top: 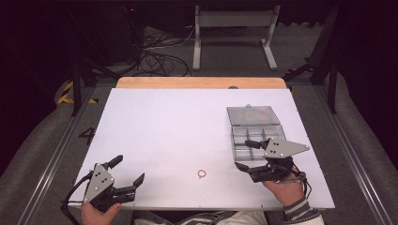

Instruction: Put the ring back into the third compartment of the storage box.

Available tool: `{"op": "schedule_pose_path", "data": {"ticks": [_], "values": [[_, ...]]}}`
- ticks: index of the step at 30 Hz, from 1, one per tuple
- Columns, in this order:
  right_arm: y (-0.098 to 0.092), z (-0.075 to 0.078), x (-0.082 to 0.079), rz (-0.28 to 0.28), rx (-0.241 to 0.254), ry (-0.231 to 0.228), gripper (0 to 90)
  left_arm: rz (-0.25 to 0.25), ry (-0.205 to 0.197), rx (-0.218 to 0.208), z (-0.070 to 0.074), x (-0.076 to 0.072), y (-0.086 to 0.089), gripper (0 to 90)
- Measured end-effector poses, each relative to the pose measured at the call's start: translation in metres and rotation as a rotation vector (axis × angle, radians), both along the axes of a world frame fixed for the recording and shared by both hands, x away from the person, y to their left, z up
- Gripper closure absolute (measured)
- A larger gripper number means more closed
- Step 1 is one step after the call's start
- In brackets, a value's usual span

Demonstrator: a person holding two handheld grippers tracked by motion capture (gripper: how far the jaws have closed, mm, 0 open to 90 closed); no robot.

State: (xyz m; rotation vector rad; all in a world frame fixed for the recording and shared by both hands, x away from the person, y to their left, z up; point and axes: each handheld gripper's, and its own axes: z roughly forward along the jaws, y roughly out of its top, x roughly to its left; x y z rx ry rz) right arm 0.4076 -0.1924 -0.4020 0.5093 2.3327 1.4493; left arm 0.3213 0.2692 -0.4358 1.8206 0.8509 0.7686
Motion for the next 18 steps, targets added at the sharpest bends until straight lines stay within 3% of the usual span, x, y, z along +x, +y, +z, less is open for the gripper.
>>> {"op": "schedule_pose_path", "data": {"ticks": [18], "values": [[0.03,0.003,0.013,0.05,-0.017,0.018,23.7,0.001,0.003,-0.001,0.0,0.0,0.0,11.8]]}}
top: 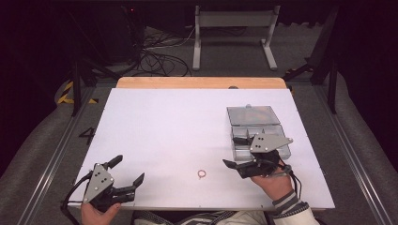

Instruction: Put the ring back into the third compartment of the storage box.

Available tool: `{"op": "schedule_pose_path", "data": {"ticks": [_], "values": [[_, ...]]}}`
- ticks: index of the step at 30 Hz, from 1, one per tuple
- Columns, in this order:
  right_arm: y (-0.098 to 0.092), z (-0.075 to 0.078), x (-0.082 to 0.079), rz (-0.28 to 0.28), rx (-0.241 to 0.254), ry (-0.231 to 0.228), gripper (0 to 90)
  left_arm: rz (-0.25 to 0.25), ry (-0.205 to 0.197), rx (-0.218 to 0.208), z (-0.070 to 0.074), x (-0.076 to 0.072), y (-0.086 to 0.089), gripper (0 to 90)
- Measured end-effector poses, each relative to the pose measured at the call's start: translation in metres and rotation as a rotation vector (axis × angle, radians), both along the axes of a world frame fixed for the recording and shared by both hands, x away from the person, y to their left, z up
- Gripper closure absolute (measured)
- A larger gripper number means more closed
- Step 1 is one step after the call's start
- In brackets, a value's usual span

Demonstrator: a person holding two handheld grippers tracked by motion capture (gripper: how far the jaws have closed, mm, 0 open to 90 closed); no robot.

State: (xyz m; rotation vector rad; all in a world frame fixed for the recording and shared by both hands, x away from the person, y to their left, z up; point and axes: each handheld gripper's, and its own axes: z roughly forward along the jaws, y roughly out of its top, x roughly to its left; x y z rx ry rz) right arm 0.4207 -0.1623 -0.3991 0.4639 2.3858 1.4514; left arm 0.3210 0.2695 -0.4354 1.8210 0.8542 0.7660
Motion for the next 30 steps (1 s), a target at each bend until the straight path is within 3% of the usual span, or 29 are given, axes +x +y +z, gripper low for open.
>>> {"op": "schedule_pose_path", "data": {"ticks": [30], "values": [[0.042,-0.003,0.017,0.061,-0.033,0.032,23.7,-0.008,0.003,0.001,0.0,0.0,0.001,11.5]]}}
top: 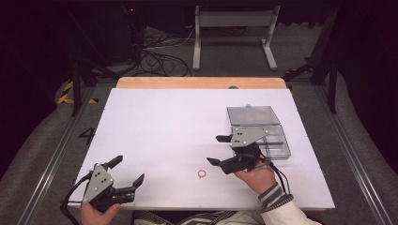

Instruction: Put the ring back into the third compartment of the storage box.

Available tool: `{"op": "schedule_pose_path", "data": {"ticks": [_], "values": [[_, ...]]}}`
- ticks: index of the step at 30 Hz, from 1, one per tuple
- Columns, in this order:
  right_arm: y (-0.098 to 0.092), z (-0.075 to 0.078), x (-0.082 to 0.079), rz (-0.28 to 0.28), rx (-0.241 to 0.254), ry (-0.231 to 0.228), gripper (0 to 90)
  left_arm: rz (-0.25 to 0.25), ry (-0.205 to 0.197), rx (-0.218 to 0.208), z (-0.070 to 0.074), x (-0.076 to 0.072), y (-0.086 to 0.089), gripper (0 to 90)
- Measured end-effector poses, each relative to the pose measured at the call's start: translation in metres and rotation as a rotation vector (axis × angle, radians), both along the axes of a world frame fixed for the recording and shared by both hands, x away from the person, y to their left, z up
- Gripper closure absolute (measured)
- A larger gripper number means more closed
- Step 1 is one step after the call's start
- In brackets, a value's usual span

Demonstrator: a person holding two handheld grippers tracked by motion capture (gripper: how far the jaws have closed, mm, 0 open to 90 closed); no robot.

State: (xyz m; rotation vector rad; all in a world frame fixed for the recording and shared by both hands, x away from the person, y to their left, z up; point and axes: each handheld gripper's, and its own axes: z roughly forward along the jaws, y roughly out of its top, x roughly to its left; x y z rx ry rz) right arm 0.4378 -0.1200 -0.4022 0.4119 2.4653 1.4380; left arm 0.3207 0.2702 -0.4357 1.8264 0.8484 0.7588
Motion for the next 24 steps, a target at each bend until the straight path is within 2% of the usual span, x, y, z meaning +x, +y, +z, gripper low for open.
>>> {"op": "schedule_pose_path", "data": {"ticks": [5,10,17,18,20,21,24], "values": [[0.003,-0.001,0.002,0.012,0.014,0.025,24.4,-0.005,0.0,-0.001,0.0,0.0,0.0,11.3],[0.007,-0.004,0.004,0.008,-0.002,0.052,28.4,-0.005,-0.004,0.007,0.0,0.0,0.0,11.3],[0.013,-0.008,0.006,-0.008,-0.06,0.075,36.8,-0.004,-0.004,0.009,0.0,0.0,0.0,11.3],[0.016,-0.01,0.007,-0.012,-0.083,0.081,38.3,-0.003,-0.004,0.01,0.0,0.0,0.0,11.3],[0.017,-0.011,0.008,-0.013,-0.093,0.084,39.1,-0.003,-0.003,0.011,0.0,0.0,0.0,11.3],[0.02,-0.014,0.008,-0.018,-0.12,0.089,40.7,-0.003,-0.003,0.011,0.0,0.0,0.0,11.3],[0.023,-0.017,0.009,-0.019,-0.148,0.102,42.6,-0.003,-0.003,0.011,0.0,0.0,0.0,11.2]]}}
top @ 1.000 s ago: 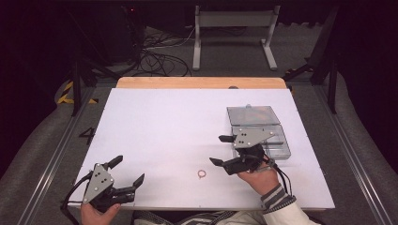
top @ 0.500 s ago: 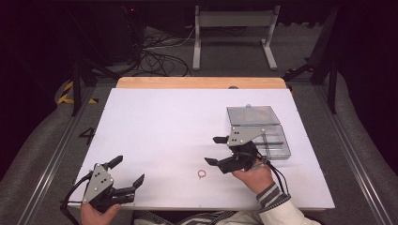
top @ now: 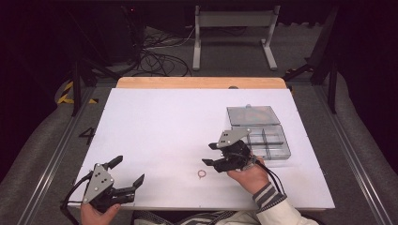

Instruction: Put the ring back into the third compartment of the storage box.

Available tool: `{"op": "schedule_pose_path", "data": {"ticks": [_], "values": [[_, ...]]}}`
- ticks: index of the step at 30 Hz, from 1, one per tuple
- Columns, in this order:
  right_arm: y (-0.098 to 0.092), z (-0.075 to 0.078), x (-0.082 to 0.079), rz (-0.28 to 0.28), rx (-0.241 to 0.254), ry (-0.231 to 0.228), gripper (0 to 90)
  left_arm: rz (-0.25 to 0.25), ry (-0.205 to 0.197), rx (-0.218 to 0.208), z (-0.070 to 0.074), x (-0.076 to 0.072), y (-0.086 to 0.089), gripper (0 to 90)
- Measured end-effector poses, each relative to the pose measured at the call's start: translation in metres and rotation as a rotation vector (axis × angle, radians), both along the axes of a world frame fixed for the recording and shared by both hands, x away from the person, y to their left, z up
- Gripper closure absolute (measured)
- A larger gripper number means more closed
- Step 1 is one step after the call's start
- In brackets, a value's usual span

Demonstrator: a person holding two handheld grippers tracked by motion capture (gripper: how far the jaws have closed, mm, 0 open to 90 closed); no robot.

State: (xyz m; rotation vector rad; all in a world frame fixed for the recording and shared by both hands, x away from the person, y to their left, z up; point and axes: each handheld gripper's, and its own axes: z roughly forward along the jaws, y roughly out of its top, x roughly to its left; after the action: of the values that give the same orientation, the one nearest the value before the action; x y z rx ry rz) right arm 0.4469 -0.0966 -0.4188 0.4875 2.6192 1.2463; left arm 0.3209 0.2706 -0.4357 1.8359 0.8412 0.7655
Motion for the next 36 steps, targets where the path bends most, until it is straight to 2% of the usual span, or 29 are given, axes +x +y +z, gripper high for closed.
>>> {"op": "schedule_pose_path", "data": {"ticks": [21,29,36], "values": [[0.026,-0.024,0.005,0.028,-0.159,0.088,53.9,-0.003,0.002,-0.005,0.0,-0.001,0.0,11.4],[0.034,-0.034,0.007,0.039,-0.211,0.113,56.5,-0.004,0.001,-0.005,0.0,-0.001,0.0,11.4],[0.039,-0.041,0.007,0.051,-0.235,0.126,57.3,-0.005,-0.001,-0.004,0.0,-0.001,0.0,11.4]]}}
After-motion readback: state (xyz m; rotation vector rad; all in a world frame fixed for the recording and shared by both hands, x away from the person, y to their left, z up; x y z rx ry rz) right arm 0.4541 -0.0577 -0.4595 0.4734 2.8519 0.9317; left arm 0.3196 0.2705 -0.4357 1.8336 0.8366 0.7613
